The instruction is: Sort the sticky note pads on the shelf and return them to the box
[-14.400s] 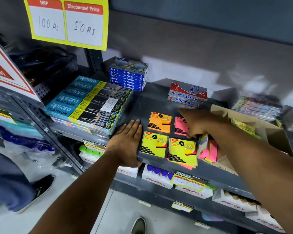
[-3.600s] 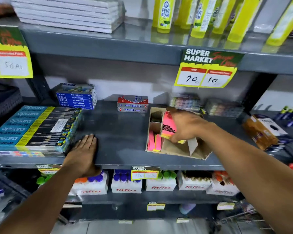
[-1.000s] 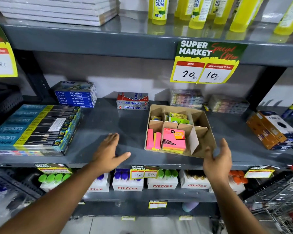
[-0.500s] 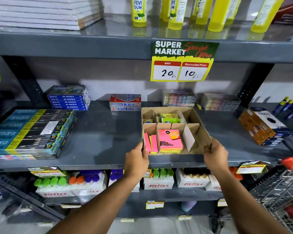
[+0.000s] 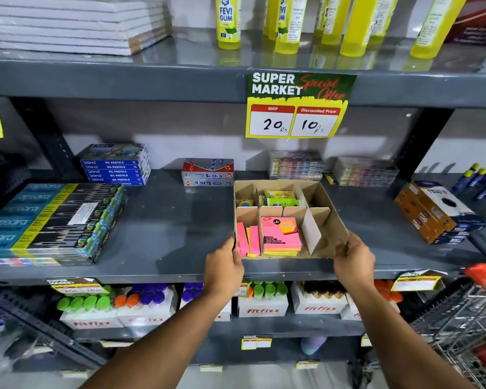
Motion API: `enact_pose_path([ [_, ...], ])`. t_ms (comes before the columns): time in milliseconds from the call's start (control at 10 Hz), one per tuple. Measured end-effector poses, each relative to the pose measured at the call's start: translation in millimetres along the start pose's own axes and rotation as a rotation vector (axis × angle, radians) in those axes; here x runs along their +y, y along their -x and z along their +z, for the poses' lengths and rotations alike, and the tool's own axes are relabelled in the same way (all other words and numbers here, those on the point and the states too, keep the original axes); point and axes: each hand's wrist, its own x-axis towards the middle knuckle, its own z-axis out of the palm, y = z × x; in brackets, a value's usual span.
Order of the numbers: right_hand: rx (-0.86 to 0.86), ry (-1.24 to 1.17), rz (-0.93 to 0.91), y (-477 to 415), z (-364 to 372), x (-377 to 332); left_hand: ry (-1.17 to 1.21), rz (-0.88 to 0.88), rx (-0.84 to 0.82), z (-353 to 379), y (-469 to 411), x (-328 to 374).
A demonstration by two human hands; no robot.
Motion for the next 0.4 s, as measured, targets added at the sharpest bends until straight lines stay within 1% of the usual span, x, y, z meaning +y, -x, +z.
enact_pose_path([
  [100, 0.012, 0.004, -0.002, -1, 2, 4, -0.016, 0.012, -0.002, 2, 0, -2],
  [200, -0.020, -0.006, -0.007, -1, 1, 5, -0.018, 0.007, -0.021, 2, 0, -4],
  [300, -0.104, -0.075, 0.011, 4, -8, 0, 0.002, -0.013, -0.081, -3, 2, -1],
  [400, -0.071, -0.163, -0.065, 20, -14, 2, -0.011, 0.044, -0.064, -5, 12, -8],
])
